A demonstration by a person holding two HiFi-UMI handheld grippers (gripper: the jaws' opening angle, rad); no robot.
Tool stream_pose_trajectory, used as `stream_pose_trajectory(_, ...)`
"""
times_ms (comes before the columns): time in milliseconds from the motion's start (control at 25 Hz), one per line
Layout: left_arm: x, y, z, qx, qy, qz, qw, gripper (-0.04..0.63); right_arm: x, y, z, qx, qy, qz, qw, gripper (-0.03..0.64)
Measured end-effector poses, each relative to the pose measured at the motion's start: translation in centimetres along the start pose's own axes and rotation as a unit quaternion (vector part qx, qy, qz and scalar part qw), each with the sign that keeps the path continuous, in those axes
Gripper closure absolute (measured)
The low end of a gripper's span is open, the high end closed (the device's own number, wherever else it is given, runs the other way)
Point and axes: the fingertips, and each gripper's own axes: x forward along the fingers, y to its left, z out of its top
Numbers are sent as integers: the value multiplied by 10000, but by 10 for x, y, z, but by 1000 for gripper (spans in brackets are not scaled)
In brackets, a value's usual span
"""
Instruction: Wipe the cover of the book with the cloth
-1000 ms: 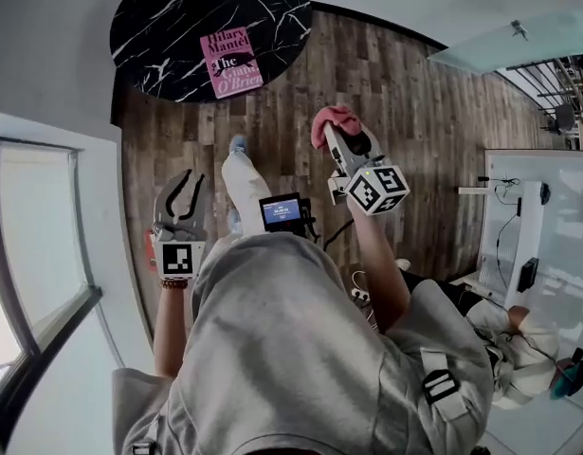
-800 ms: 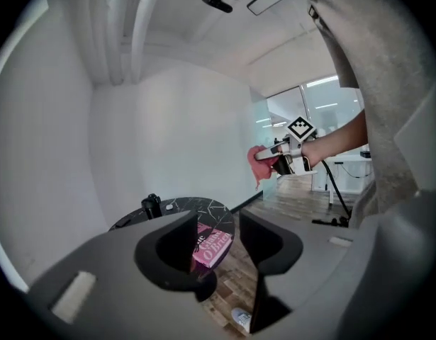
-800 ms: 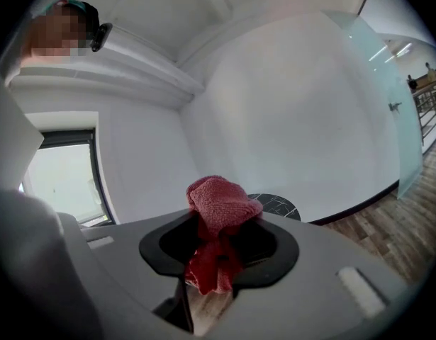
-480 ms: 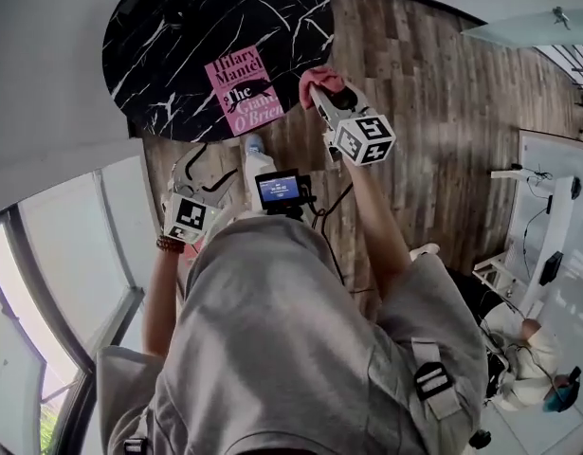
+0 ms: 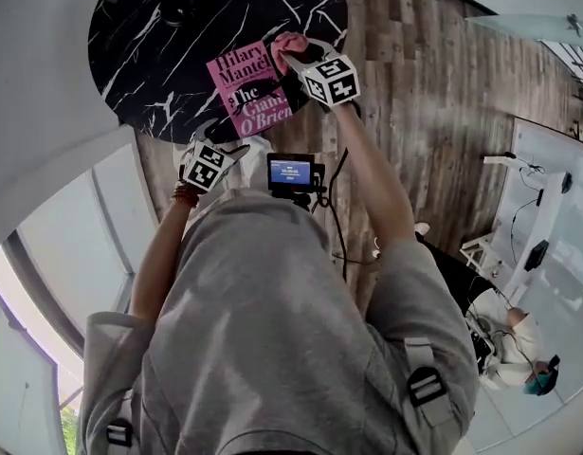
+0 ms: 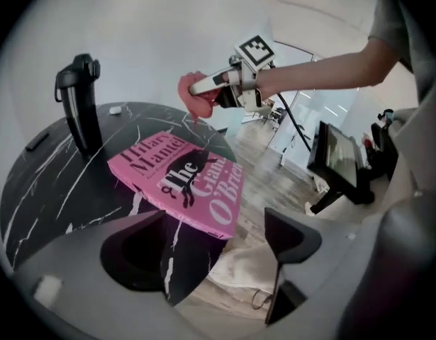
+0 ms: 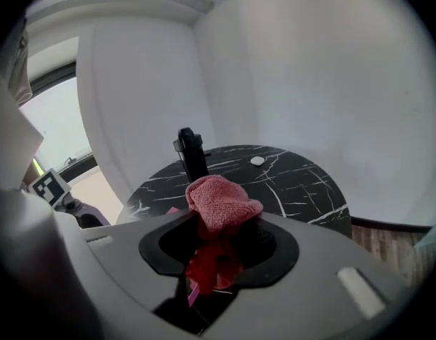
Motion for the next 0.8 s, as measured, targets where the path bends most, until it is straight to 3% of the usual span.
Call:
stream_pose_trajectory(200,22,16,-28,42,486,103,9988,178,60,1,-26,454,739,-209,9960,459)
stream_pose_trajectory(440,45,22,-14,233,536,159,9982,173,102,-2,-49,-9,1574,-159,9874,462)
stream_pose_trajectory(600,55,18,-12,-96,491,-2,9987,156,114,-3,-50,195,1802,-44,9834,468)
stream_pose_trajectory(800,54,7,-4,-40,384,117,9992,156,117,8,-48,305,1767,38,9838,474)
